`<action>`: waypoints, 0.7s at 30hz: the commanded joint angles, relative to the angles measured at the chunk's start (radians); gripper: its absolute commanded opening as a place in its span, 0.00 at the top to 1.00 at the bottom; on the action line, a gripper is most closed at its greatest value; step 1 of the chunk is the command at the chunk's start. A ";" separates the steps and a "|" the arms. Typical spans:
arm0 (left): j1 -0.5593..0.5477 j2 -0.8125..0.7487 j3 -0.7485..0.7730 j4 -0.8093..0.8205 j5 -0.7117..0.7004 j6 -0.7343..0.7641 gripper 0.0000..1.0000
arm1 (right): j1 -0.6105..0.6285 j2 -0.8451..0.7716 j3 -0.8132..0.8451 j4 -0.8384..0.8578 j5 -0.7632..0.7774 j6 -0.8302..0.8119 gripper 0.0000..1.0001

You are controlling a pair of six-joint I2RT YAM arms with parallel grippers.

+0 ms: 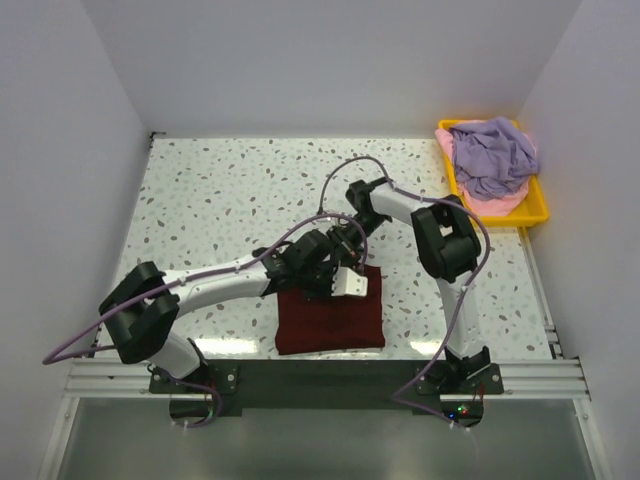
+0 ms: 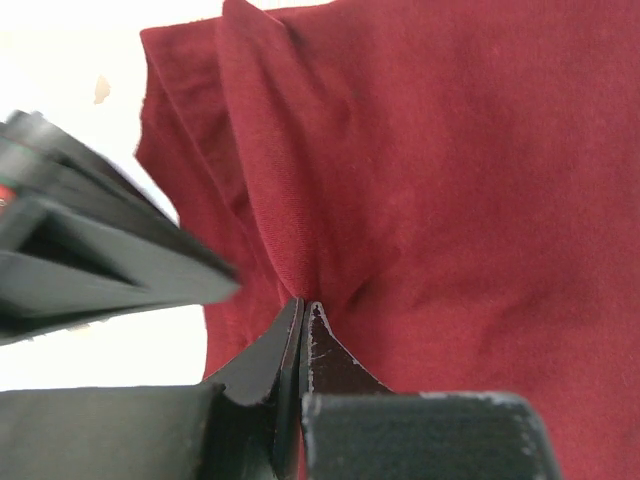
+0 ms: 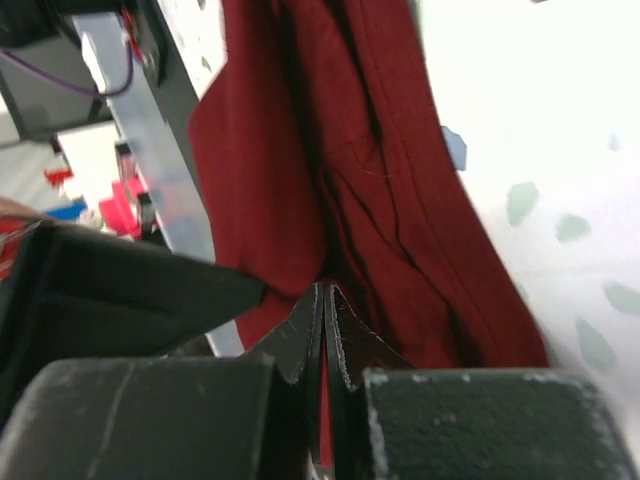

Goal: Fold and stack the t-shirts
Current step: Fold the tshirt

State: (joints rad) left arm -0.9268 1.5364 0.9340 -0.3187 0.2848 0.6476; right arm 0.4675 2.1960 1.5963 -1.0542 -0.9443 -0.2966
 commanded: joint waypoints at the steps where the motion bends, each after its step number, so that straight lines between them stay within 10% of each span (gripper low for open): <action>1: -0.018 -0.056 -0.014 0.078 -0.076 0.001 1.00 | 0.014 0.062 0.051 -0.102 -0.019 -0.098 1.00; 21: -0.003 -0.108 -0.037 0.271 -0.233 0.096 1.00 | 0.013 0.183 0.117 -0.167 0.013 -0.222 1.00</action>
State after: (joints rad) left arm -0.9428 1.4593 0.8944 -0.1658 0.0906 0.6987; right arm 0.4831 2.3703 1.6848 -1.1919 -0.9295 -0.4767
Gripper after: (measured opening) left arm 0.016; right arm 0.010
